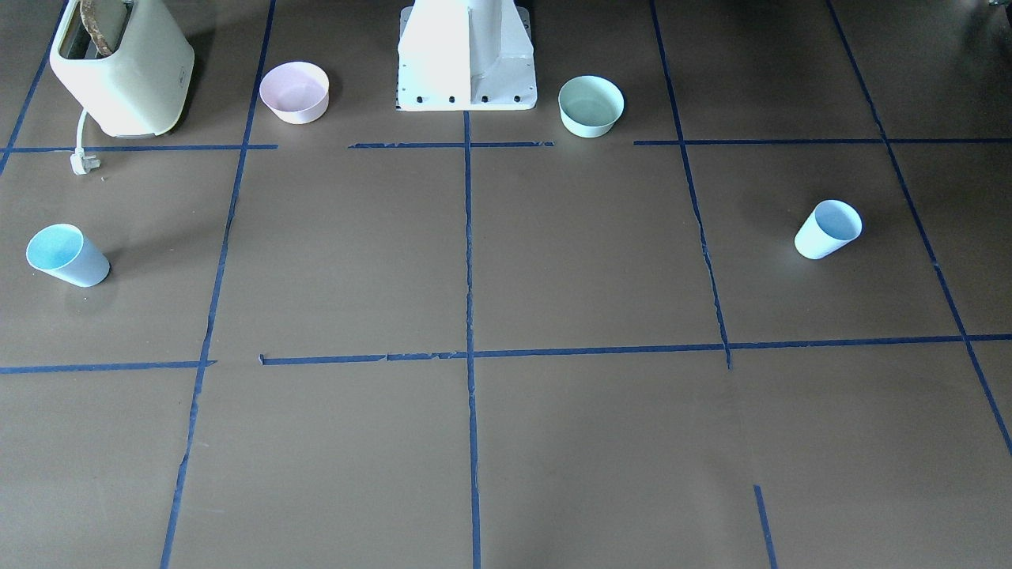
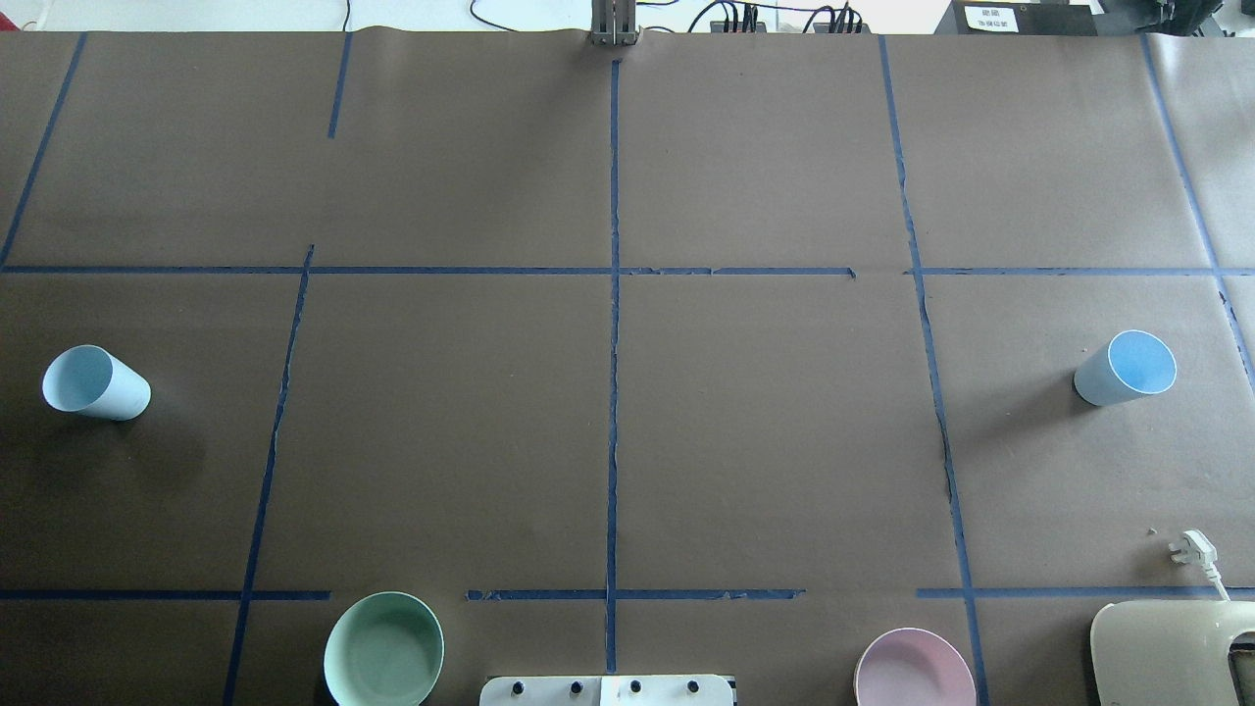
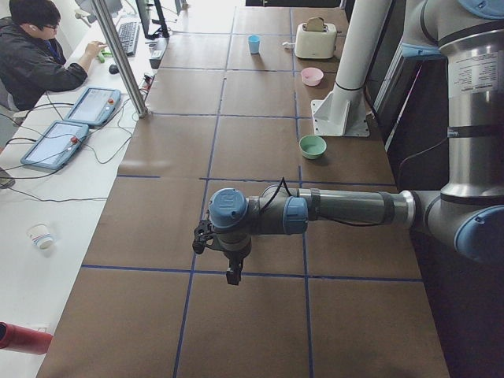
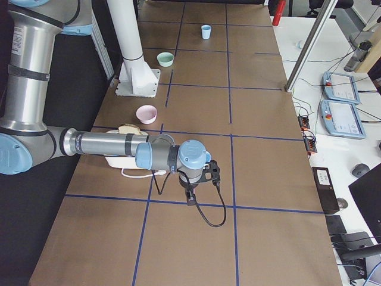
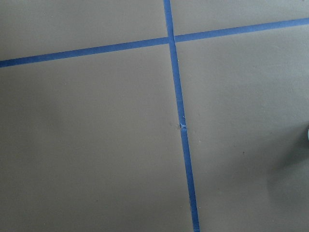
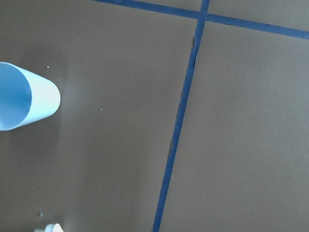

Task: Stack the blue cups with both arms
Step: 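Reach the left gripper down to the light-blue cup near the left arm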

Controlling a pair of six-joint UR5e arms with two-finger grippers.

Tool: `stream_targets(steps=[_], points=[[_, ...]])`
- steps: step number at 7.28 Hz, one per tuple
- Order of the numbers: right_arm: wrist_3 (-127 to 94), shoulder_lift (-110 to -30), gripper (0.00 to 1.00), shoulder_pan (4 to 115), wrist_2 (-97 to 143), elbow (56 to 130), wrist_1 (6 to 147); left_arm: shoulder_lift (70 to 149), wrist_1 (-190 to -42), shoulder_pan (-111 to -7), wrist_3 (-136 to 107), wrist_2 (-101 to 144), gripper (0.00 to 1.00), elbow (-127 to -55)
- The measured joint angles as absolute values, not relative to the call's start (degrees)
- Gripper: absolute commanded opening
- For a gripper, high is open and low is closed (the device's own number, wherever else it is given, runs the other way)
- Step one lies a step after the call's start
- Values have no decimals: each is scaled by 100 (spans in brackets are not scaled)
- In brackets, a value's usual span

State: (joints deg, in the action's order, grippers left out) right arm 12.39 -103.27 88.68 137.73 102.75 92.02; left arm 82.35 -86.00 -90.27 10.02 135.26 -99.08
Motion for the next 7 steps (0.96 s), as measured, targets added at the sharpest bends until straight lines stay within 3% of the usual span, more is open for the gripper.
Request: stream_targets(steps=[7], points=[[1239, -10324, 100, 8842, 13781, 10285, 9202, 8548, -8964, -8993, 961, 13579, 100, -9985]])
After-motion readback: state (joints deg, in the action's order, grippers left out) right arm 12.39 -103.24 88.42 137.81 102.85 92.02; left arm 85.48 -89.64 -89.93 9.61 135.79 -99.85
